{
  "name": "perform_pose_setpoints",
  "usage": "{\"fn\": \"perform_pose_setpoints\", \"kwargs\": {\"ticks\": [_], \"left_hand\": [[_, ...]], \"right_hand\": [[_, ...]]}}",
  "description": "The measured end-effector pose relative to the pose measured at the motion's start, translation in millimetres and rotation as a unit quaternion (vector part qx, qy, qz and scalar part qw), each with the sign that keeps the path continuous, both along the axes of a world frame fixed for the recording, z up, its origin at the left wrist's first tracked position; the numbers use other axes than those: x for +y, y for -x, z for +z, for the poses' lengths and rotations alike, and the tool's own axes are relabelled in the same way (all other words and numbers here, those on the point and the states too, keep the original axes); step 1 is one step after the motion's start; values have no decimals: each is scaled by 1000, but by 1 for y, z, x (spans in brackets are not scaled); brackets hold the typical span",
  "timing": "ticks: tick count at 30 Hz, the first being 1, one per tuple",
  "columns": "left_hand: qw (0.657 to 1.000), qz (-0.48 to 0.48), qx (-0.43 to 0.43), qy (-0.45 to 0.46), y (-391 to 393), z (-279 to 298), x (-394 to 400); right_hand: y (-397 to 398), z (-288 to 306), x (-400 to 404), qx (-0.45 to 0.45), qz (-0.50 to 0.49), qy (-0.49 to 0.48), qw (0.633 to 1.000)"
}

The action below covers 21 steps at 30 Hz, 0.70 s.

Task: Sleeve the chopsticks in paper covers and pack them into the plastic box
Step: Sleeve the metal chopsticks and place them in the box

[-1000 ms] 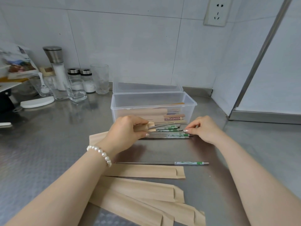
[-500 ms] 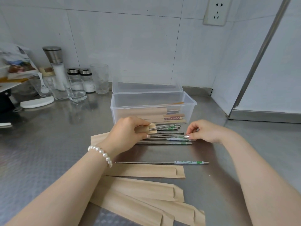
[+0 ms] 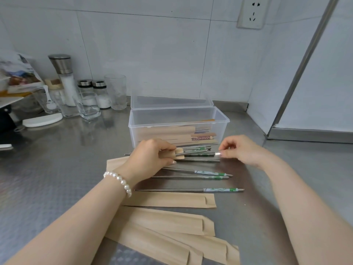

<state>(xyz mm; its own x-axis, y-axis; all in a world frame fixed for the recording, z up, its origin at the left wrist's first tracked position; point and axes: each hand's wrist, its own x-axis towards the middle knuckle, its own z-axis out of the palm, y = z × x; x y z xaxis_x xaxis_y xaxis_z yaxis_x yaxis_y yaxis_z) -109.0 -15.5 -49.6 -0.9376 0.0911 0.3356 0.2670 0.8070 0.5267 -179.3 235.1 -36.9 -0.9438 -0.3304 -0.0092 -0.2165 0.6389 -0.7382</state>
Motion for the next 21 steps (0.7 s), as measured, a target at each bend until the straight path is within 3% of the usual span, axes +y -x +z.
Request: {"fn": "perform_pose_setpoints", "kwargs": {"ticks": [3,6,9,11,14,21], "left_hand": [[1000,-1,-1,-2,0,0,0],[1000,-5,0,2,0,0,0],[1000,-4,2,8,0,-1,0],[1000,-1,1,8,1,-1,0],[1000,1,-3,6,1,-1,0],[1000,8,1,1,-1,0,1]], "right_hand": [[1,4,0,22,-56,245,968],[4,11,0,11,-105,474,874],[9,14,6,34,-204,576,791],[11,13,13,51,-265,594,758],[13,12,18,58,-288,590,752],[11,10,6,75,-272,535,796]]}}
